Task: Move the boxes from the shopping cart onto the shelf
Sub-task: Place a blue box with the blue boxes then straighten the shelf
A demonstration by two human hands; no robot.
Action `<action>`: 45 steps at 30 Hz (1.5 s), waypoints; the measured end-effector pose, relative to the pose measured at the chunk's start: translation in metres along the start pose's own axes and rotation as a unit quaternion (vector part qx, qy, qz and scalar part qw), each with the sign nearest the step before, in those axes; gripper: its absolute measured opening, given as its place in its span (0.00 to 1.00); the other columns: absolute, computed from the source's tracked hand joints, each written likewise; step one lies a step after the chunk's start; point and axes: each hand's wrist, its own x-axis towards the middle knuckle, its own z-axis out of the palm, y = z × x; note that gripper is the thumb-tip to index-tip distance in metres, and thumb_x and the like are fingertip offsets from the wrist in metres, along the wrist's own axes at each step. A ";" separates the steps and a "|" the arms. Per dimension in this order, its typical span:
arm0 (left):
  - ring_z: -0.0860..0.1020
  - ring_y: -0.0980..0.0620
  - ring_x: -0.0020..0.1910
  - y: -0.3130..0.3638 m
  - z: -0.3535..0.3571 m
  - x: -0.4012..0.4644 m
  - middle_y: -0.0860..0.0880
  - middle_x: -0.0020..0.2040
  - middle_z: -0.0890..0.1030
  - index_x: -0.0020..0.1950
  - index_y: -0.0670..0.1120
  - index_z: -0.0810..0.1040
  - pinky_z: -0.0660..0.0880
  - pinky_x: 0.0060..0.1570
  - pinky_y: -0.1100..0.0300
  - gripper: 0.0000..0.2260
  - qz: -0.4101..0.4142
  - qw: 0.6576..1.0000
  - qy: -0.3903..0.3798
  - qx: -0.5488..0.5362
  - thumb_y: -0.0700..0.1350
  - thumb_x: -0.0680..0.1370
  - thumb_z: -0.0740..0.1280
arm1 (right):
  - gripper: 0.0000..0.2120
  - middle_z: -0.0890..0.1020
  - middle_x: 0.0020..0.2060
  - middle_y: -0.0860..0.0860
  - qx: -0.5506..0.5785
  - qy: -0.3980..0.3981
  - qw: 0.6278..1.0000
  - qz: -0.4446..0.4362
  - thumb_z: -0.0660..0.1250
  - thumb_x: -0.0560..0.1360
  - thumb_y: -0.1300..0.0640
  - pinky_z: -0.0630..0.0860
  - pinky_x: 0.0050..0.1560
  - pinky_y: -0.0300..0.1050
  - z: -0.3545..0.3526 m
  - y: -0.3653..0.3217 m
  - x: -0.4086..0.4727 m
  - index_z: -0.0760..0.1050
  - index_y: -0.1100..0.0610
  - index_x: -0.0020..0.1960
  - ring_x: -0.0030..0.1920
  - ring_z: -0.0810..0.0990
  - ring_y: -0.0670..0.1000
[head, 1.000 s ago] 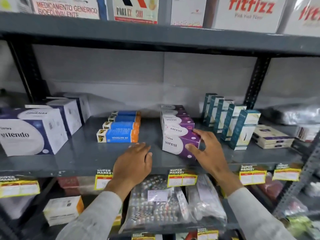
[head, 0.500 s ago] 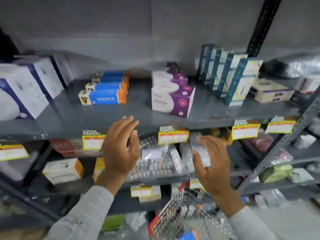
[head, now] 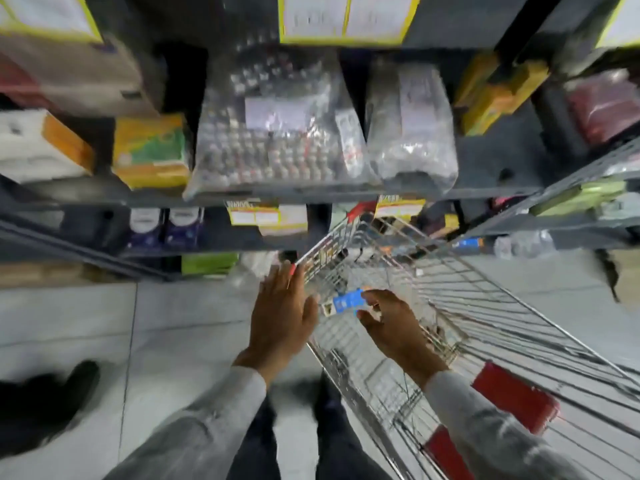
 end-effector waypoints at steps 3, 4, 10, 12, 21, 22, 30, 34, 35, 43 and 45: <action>0.58 0.35 0.80 -0.003 0.035 0.003 0.37 0.82 0.59 0.78 0.41 0.65 0.55 0.78 0.40 0.30 -0.030 0.999 -0.006 0.037 0.55 0.79 0.57 | 0.25 0.81 0.63 0.57 -0.063 -0.111 0.989 0.068 0.73 0.74 0.52 0.75 0.58 0.47 0.038 0.035 0.009 0.76 0.57 0.69 0.61 0.81 0.59; 0.55 0.35 0.81 -0.004 0.043 0.003 0.37 0.82 0.57 0.78 0.42 0.64 0.51 0.78 0.40 0.30 -0.029 0.998 0.004 0.056 0.54 0.79 0.59 | 0.28 0.79 0.65 0.58 -0.078 -0.145 0.983 0.080 0.72 0.74 0.51 0.74 0.61 0.48 0.050 0.047 0.014 0.73 0.57 0.72 0.64 0.79 0.60; 0.44 0.41 0.83 -0.010 0.060 0.006 0.41 0.84 0.49 0.79 0.47 0.66 0.47 0.79 0.36 0.29 -0.028 0.997 0.034 0.062 0.46 0.76 0.56 | 0.35 0.68 0.74 0.59 -0.185 -0.138 0.973 0.010 0.68 0.73 0.67 0.81 0.56 0.49 0.103 0.090 0.057 0.64 0.58 0.78 0.67 0.72 0.58; 0.42 0.43 0.83 -0.010 0.061 0.007 0.42 0.84 0.47 0.79 0.48 0.66 0.47 0.80 0.37 0.30 -0.033 0.997 0.033 0.063 0.44 0.75 0.56 | 0.35 0.70 0.72 0.59 -0.210 -0.103 0.972 -0.027 0.67 0.70 0.72 0.82 0.54 0.51 0.114 0.102 0.076 0.67 0.58 0.75 0.67 0.73 0.59; 0.43 0.42 0.83 -0.015 0.067 0.008 0.42 0.84 0.48 0.78 0.48 0.67 0.46 0.80 0.37 0.29 -0.025 0.997 0.045 0.065 0.41 0.75 0.59 | 0.15 0.83 0.48 0.57 -0.274 -0.109 0.947 -0.130 0.70 0.71 0.66 0.82 0.43 0.53 0.117 0.136 0.113 0.81 0.61 0.57 0.49 0.81 0.61; 0.43 0.42 0.83 -0.015 0.067 0.008 0.42 0.84 0.48 0.78 0.48 0.67 0.45 0.80 0.37 0.29 -0.026 0.996 0.045 0.067 0.41 0.75 0.60 | 0.14 0.83 0.47 0.56 -0.276 -0.113 0.944 -0.140 0.70 0.70 0.65 0.82 0.41 0.52 0.113 0.134 0.110 0.80 0.61 0.56 0.48 0.81 0.60; 0.45 0.39 0.83 -0.005 0.050 0.003 0.38 0.84 0.49 0.75 0.48 0.69 0.45 0.80 0.37 0.25 -0.035 0.995 -0.015 0.088 0.49 0.77 0.63 | 0.17 0.83 0.48 0.52 -0.197 -0.032 0.972 -0.121 0.71 0.73 0.58 0.81 0.40 0.46 0.030 0.071 0.034 0.80 0.57 0.62 0.46 0.81 0.53; 0.53 0.39 0.82 0.007 0.017 0.004 0.40 0.83 0.55 0.76 0.49 0.68 0.54 0.79 0.38 0.26 -0.040 0.997 -0.070 0.013 0.55 0.79 0.59 | 0.15 0.82 0.46 0.49 -0.189 0.020 0.977 -0.099 0.70 0.74 0.53 0.74 0.38 0.39 -0.029 0.014 -0.015 0.80 0.54 0.60 0.42 0.79 0.49; 0.56 0.41 0.82 0.011 0.002 0.004 0.41 0.83 0.59 0.77 0.49 0.68 0.56 0.79 0.41 0.26 -0.039 0.997 -0.068 -0.010 0.56 0.80 0.57 | 0.17 0.82 0.46 0.49 -0.183 0.045 0.978 -0.090 0.72 0.71 0.54 0.74 0.38 0.40 -0.044 -0.001 -0.025 0.80 0.54 0.59 0.43 0.80 0.51; 0.77 0.55 0.67 0.033 -0.168 0.002 0.55 0.68 0.80 0.69 0.54 0.78 0.72 0.67 0.59 0.21 0.041 0.978 0.116 -0.168 0.59 0.79 0.62 | 0.24 0.85 0.52 0.53 -0.144 0.247 0.943 -0.173 0.67 0.68 0.48 0.73 0.52 0.43 -0.159 -0.150 -0.069 0.83 0.58 0.61 0.50 0.80 0.53; 0.78 0.55 0.65 0.025 -0.213 -0.010 0.55 0.67 0.81 0.69 0.54 0.77 0.75 0.65 0.55 0.21 0.064 0.970 0.149 -0.180 0.60 0.79 0.62 | 0.24 0.84 0.50 0.52 -0.135 0.269 0.934 -0.193 0.69 0.68 0.49 0.70 0.49 0.40 -0.177 -0.188 -0.074 0.82 0.57 0.62 0.48 0.78 0.52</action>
